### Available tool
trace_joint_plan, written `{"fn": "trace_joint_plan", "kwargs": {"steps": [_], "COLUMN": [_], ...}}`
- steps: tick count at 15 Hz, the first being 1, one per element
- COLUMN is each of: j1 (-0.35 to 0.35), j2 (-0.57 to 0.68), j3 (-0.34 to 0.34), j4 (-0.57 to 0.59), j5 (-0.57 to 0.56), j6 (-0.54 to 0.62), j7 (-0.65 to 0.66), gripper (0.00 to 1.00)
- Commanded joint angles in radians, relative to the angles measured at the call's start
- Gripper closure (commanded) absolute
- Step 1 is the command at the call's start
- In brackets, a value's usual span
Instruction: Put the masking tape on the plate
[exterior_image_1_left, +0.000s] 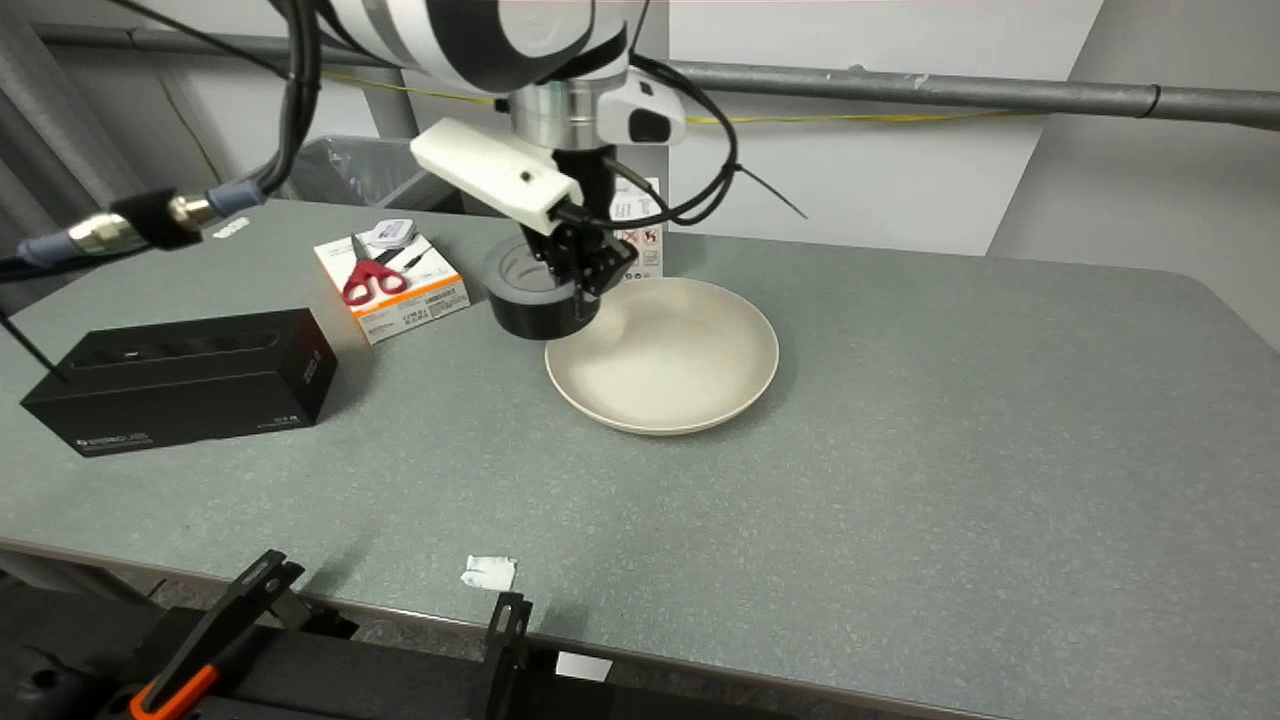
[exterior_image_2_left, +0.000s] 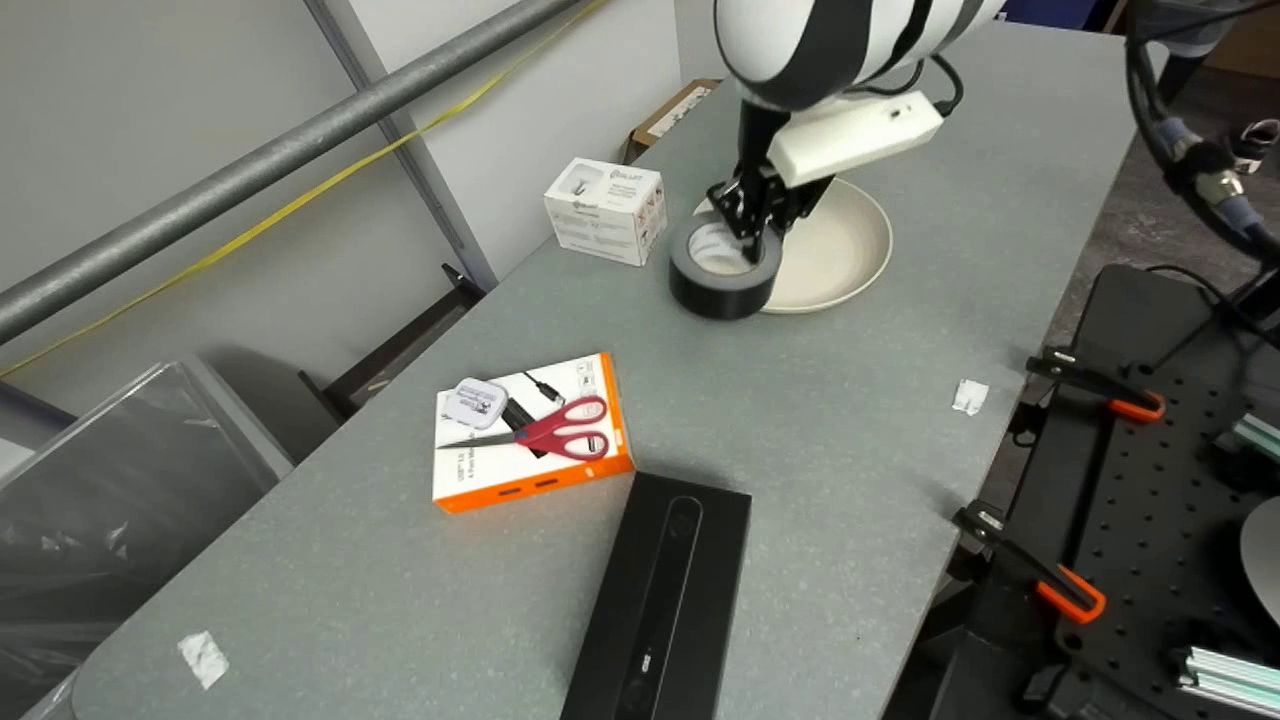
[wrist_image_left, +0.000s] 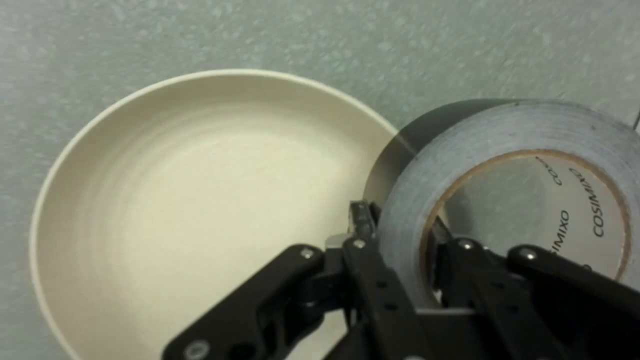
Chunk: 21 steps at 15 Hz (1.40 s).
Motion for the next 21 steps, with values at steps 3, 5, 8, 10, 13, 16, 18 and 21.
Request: {"fn": "trace_joint_plan", "kwargs": {"steps": [3,5,8,10,13,16,18,21], "j1": [-0.072,-0.072,-0.065,-0.066,-0.061,-0.062,-0.059,-0.055], "j2": [0.057,0.097,0.158,0.195,0.212,0.199,0.181,0.163], "j3": [-0.044,-0.053,-0.065,-0.068,-0.076,-0.069,-0.068,-0.068], "j4": [0.079,0.101,0.137,0.16,0.187,0.188,0.18,0.172], "j5": [0.072,0.062,0.046,0.044,0.038,0.042,0.043,0.041], "j6": [-0.049,-0.052,-0.058,-0.063,-0.09,-0.11,-0.11,-0.107], "j7": [-0.006,0.015,0.049,0.067,0.091,0.084,0.081,0.081], "gripper": [0.94,0.94,0.94,0.94,0.5,0.33,0.19,0.0]}}
